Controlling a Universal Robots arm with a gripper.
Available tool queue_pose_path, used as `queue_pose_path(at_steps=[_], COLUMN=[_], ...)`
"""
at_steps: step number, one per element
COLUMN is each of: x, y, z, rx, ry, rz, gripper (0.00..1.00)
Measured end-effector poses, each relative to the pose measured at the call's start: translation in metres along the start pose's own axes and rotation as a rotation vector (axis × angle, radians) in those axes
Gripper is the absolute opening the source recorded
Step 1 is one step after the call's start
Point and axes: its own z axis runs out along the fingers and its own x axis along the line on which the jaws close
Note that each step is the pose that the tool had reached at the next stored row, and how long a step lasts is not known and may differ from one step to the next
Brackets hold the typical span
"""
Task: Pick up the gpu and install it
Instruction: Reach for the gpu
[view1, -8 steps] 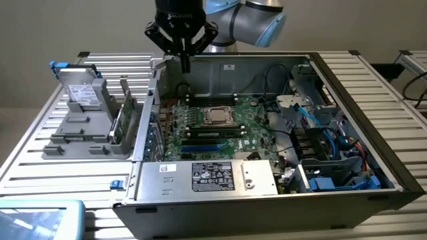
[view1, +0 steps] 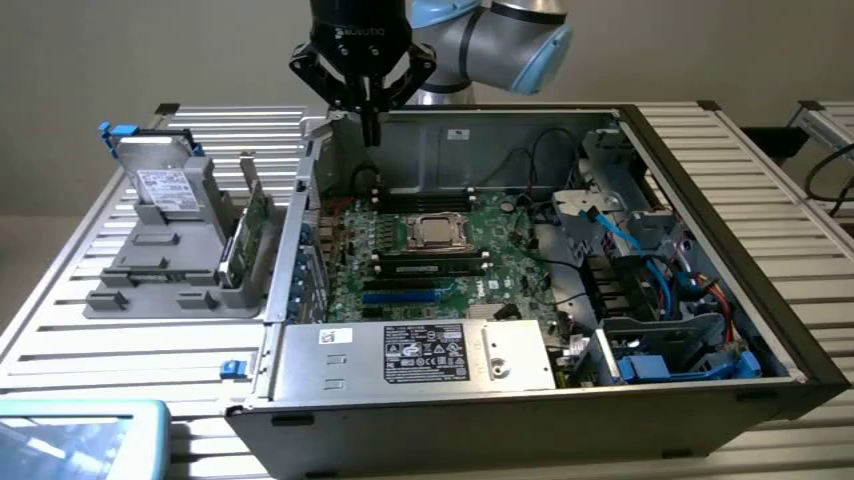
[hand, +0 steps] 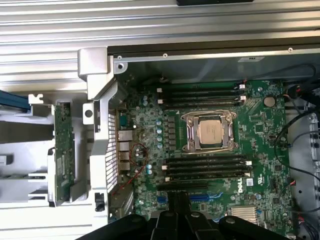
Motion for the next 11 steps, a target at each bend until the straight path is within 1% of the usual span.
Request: queue_pose_path(at_steps=[4, 11], x=[0.001, 0.031], y=[-0.0001, -0.0022], z=[0.0, -0.0005], rx=[-0.0001, 0.0], ry=[0.0, 0.0], rz=[0.0, 0.0], gripper=[0.12, 0.12])
